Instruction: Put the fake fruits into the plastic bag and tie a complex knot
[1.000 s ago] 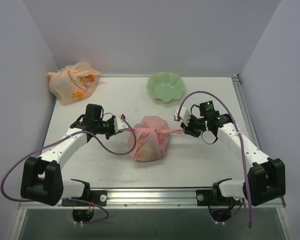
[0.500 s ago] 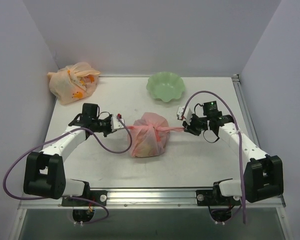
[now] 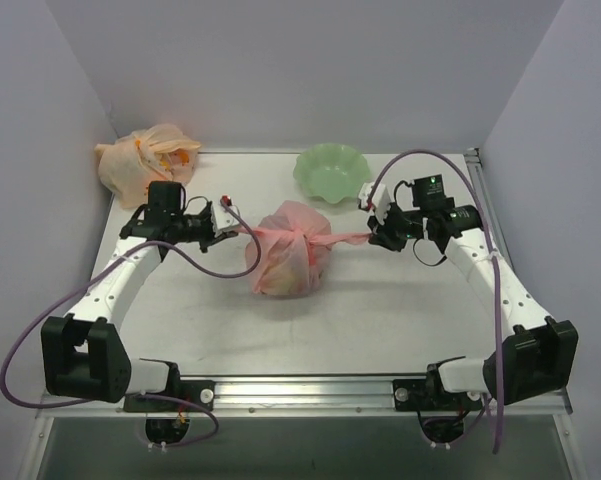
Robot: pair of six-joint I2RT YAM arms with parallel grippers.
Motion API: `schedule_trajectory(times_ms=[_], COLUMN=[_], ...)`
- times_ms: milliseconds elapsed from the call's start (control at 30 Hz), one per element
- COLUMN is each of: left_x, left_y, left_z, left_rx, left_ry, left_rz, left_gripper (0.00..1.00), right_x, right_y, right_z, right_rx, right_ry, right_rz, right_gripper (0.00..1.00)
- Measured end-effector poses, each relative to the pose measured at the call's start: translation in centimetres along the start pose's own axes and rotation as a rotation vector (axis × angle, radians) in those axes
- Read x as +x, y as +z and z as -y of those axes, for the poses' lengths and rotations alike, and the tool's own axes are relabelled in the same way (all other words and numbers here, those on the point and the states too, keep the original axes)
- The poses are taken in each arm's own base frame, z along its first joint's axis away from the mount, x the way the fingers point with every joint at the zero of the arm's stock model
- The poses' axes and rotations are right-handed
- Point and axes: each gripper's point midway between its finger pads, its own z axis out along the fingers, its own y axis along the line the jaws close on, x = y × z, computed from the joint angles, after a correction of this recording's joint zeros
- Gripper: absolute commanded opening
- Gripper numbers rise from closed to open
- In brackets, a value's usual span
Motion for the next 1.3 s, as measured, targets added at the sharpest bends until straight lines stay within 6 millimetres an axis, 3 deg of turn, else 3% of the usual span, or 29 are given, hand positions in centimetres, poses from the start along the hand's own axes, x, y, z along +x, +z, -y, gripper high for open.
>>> schedule_trajectory(times_ms=[133,267,367,500,533,633,833,933,1067,1300], left_x=[-4.8,-8.1,-8.3,-7.7,-7.5,-7.0,-7.8,-8.9,-10.6,-12.4], left_y=[-1.3,0.3,0.9,1.1,1.2,1.4,1.4,1.8,2.9,6.0], left_z=[-0.3,3.2,4.4,4.9,5.0,5.5,6.7,8.0,9.8,10.4], left_rx=[-0.038,0.053,0.085,0.088,0.089,0.084,0.091,0.108,0.138,0.125], left_ry=[0.018,0.035,-0.005,-0.080,-0.099,-0.147,-0.169,-0.135,-0.098,-0.142], left_rz=[0.053,0.091,0.085,0.066,0.059,0.038,0.038,0.043,0.058,0.129], left_gripper=[0.00,0.02,0.23,0.61,0.78,0.97,0.97,0.97,0.97,0.97], right_x=[-3.5,-5.6,-6.6,-7.1,-7.0,-7.0,-7.5,-7.7,-7.9,-8.3], right_y=[-1.1,-0.5,0.4,1.6,1.8,2.1,2.2,2.1,1.5,0.7], right_z=[-1.3,-4.4,-6.0,-6.1,-6.2,-6.6,-7.6,-7.9,-8.3,-8.7], right_rx=[-0.011,-0.090,-0.151,-0.190,-0.198,-0.216,-0.242,-0.250,-0.250,-0.253], right_ry=[0.035,0.062,0.109,0.212,0.232,0.284,0.315,0.312,0.305,0.298], right_rz=[0.017,0.013,0.003,-0.010,-0.014,-0.023,-0.022,-0.017,-0.005,0.018], right_gripper=[0.00,0.00,0.00,0.00,0.00,0.00,0.08,0.05,0.00,0.00])
